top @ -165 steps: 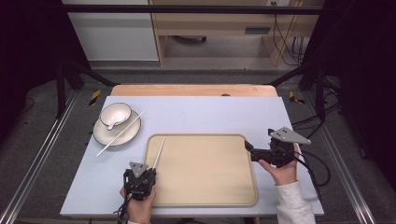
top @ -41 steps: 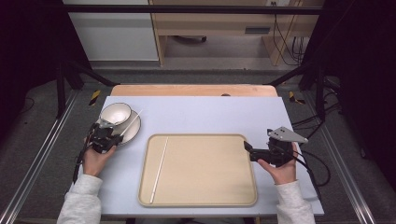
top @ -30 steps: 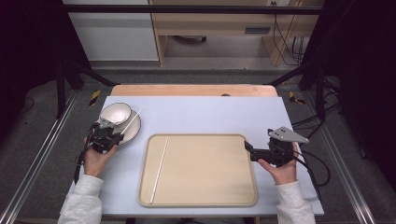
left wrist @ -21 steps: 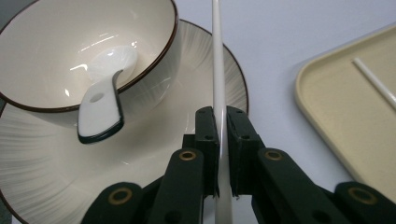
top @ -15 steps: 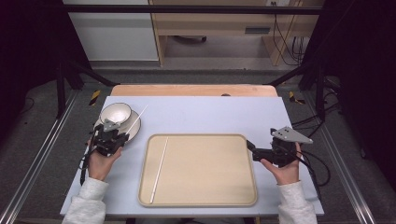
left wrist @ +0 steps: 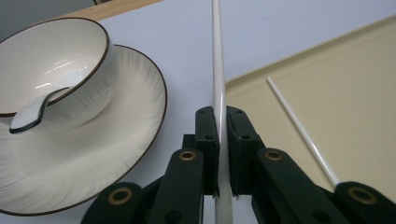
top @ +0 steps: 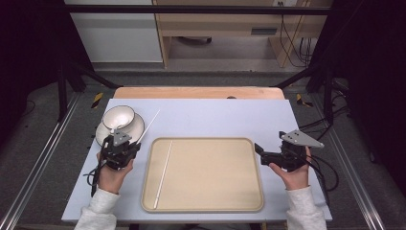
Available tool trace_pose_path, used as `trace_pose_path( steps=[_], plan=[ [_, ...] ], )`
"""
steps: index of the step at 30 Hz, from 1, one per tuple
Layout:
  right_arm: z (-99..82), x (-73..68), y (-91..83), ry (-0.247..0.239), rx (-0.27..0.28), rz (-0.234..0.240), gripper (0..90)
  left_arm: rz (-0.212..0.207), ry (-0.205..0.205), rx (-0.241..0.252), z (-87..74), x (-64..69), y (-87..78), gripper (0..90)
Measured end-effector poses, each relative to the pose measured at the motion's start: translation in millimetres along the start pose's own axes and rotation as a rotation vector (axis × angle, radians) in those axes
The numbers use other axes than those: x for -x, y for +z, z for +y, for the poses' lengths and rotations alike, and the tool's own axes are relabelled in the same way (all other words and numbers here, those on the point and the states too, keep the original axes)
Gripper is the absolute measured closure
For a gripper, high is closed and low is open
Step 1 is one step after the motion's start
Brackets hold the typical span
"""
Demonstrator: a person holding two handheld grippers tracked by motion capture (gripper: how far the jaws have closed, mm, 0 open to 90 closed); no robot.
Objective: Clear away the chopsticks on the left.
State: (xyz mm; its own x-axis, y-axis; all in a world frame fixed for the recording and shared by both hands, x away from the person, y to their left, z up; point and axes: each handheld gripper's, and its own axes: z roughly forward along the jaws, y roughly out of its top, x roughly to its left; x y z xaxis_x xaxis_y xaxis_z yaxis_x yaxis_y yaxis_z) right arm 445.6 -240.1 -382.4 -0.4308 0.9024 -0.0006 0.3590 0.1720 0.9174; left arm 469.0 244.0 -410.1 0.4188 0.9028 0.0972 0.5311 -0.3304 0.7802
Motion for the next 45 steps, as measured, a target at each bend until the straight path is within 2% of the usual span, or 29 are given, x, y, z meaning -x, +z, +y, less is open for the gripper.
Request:
trace_pose_path(
  steps=[5, 14, 23, 27, 32, 42, 45],
  plan=[
    [0.2, 0.2, -0.9, 0.0, 0.003, 0.0, 3.7, 0.005, -0.001, 0.012, 0.4, 12.7, -3.9, 84.4],
    [0.5, 0.9, -2.3, -0.001, 0.007, -0.007, 3.7, -0.003, -0.032, 0.049, 0.6, 40.1, -14.1, 84.4],
    [0.7, 1.2, -2.8, 0.005, 0.011, -0.002, 3.7, -0.005, -0.063, 0.066, -2.2, 60.2, -24.4, 84.4],
    [1.1, 1.2, -4.0, 0.005, 0.015, 0.003, 3.8, -0.001, -0.076, 0.083, -2.4, 75.9, -29.5, 84.3],
    [1.6, 2.2, -5.6, 0.009, 0.018, 0.005, 3.8, -0.022, -0.123, 0.102, -7.0, 90.2, -25.9, 84.3],
    [0.8, 0.4, -3.3, 0.007, 0.012, 0.008, 3.8, -0.031, -0.152, 0.103, -23.7, 109.8, -15.5, 84.3],
    [0.5, 0.2, -2.7, 0.003, 0.009, 0.01, 3.9, -0.031, -0.16, 0.099, -26.4, 112.0, -13.2, 84.3]
  ],
)
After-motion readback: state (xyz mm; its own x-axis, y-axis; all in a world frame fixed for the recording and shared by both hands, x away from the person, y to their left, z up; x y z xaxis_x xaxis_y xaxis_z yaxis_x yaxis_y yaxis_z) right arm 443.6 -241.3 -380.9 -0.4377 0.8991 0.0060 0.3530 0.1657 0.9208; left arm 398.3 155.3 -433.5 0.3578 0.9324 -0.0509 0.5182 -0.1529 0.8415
